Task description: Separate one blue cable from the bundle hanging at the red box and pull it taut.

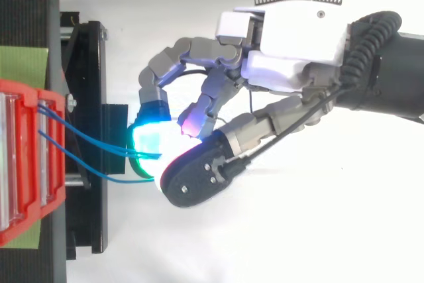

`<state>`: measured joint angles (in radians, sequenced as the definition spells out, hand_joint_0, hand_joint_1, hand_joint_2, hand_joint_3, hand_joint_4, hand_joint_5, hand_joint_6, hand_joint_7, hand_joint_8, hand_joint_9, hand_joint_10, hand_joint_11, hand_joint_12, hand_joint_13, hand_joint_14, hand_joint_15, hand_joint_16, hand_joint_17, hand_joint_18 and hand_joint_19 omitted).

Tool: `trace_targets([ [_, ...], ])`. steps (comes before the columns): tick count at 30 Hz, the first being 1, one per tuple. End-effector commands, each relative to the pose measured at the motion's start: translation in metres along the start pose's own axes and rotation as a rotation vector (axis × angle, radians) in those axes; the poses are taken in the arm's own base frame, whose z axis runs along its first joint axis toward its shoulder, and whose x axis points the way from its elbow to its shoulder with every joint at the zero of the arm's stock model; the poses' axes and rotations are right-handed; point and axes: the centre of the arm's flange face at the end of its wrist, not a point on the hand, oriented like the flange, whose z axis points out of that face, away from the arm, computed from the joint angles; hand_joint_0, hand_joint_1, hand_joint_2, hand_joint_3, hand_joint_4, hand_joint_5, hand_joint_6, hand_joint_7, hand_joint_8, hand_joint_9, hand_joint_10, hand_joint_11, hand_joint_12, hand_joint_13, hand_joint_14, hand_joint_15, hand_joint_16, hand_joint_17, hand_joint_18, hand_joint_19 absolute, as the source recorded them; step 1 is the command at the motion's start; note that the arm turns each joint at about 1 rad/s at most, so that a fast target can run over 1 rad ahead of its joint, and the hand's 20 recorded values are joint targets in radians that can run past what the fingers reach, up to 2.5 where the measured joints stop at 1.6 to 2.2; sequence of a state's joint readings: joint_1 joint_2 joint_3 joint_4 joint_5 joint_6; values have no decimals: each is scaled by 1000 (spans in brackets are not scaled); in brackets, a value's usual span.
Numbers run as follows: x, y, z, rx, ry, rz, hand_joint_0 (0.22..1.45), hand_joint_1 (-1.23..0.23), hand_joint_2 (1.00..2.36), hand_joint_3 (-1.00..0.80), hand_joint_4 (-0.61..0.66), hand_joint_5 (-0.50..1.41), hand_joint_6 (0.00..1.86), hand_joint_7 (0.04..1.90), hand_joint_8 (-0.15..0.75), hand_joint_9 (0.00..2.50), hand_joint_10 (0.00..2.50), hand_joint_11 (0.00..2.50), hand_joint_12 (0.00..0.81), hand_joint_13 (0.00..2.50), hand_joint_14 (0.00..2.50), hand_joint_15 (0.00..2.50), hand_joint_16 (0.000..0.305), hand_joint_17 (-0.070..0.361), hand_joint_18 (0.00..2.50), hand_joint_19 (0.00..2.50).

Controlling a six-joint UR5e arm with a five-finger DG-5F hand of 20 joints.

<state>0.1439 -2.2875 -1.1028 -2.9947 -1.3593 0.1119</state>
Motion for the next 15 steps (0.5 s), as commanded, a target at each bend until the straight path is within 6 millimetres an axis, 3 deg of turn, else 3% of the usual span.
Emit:
trace_targets([
  [1, -1, 0, 0, -1, -1, 0, 602, -628, 1000, -500, 66, -159, 905, 1048, 359, 1234, 20, 1066, 379, 961, 22, 642, 49, 110, 826, 689],
  [9, 0, 0, 0, 0, 0, 0, 617, -762, 1019, -194, 42, -170, 907, 1124, 358, 1177, 20, 1049, 387, 933, 21, 637, 50, 113, 803, 693],
  [12, 0, -1, 0, 1, 0, 0, 689, -848, 1020, -201, -36, -182, 929, 1132, 342, 1129, 21, 1053, 377, 917, 21, 633, 50, 113, 808, 670],
  [15, -1, 0, 0, 1, 0, 0, 773, -897, 1014, -321, -62, -191, 942, 1147, 331, 1102, 20, 1063, 366, 896, 22, 616, 49, 110, 792, 641],
])
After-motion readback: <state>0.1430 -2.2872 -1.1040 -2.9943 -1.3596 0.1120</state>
